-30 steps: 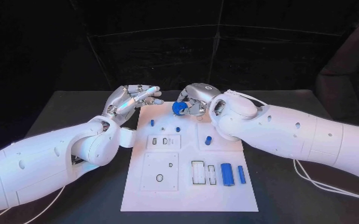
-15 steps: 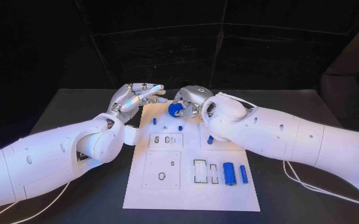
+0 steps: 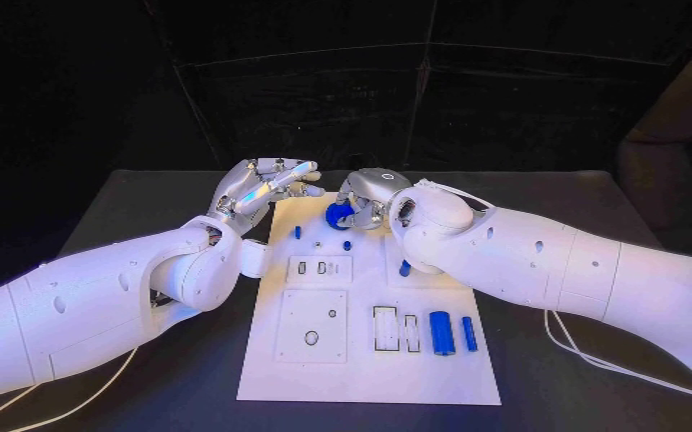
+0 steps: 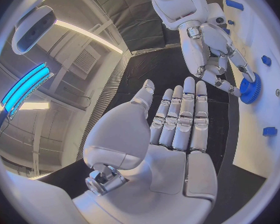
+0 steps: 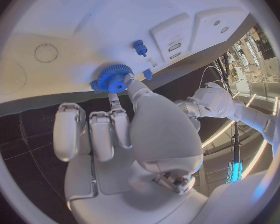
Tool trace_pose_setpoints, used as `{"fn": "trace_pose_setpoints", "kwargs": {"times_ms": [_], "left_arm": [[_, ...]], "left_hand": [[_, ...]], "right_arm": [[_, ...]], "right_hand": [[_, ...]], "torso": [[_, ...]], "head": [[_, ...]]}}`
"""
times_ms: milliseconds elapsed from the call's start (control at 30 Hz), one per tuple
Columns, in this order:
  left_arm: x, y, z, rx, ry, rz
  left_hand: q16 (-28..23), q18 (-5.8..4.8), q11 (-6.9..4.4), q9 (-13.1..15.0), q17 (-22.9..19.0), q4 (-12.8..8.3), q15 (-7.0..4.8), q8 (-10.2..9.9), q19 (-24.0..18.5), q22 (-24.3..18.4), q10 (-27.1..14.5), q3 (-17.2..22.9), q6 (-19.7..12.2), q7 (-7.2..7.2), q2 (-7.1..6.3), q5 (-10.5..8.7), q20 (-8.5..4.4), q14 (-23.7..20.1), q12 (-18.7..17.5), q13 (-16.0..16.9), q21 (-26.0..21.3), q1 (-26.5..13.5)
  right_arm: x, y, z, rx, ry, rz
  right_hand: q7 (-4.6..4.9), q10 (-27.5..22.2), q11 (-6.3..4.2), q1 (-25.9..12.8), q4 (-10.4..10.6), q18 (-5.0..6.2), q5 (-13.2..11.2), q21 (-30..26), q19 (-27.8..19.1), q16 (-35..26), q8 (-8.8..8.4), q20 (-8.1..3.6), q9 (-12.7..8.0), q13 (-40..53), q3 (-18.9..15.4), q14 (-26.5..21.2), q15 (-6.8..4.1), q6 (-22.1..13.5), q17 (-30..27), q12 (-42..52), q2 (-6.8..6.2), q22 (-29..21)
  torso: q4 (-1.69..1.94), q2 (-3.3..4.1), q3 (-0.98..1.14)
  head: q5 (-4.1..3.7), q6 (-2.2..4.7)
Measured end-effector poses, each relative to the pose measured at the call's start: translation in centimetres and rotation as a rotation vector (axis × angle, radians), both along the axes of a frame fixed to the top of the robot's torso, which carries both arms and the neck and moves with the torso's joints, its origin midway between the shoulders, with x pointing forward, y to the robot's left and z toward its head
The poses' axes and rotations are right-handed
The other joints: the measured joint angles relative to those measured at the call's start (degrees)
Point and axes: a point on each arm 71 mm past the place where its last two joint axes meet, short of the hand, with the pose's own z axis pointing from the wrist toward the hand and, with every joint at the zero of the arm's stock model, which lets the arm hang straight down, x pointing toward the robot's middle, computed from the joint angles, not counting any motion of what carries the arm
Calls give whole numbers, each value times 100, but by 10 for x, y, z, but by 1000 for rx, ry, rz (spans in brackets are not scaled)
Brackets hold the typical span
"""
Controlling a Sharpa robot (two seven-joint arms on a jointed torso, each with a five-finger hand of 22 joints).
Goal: Assemble the parts on the task board
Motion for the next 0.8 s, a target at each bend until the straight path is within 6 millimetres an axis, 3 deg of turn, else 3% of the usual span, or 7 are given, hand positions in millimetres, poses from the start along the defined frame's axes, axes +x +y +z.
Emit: {"fn": "trace_pose_setpoints", "kwargs": {"times_ms": [133,233,300,400,800], "left_arm": [[0,0,0,0,0,0],[0,0,0,0,0,0],[0,0,0,0,0,-1],[0,0,0,0,1,-1],[1,0,0,1,2,-1]], "left_hand": [[0,0,0,0,0,0,0,0,0,0,0,0,0,0,0,0,0,0,0,0,0,0],[0,0,0,0,0,0,0,0,0,0,0,0,0,0,0,0,0,0,0,0,0,0],[0,0,0,0,0,0,0,0,0,0,0,0,0,0,0,0,0,0,0,0,0,0],[0,0,0,0,-1,-7,0,-5,0,0,0,7,0,0,0,0,0,0,0,0,0,0],[0,0,0,0,5,-16,0,-23,0,-6,0,16,0,0,0,0,0,0,0,0,0,0]], "right_arm": [[1,-1,-1,-4,4,-5],[1,-1,-2,-7,7,-9],[2,-2,-2,-9,8,-12],[2,-2,-3,-13,11,-15],[3,-4,-6,-34,39,-17]], "right_hand": [[56,-52,52,-208,96,0,-133,0,0,0,-110,0,1,0,-74,14,14,-229,0,-68,1,0],[113,-114,114,-314,170,-91,-180,8,23,0,-258,26,-29,0,-210,17,65,-496,0,-143,-105,15],[147,-145,144,-376,261,-92,-180,22,10,0,-367,74,-30,0,-302,-10,95,-718,0,-164,-165,15],[177,-165,164,-539,416,-91,-214,22,30,0,-412,95,-30,0,-457,12,116,-1027,0,-201,-117,27],[181,-165,164,-885,899,-90,54,45,30,25,-306,134,20,0,-939,-9,136,-693,0,-201,78,54]], "torso": [[0,-1,-2],[0,0,-5],[0,-1,-6],[1,-1,-6],[4,-1,-7]], "head": [[5,-4],[14,-5],[15,-5],[15,-1],[17,-15]]}}
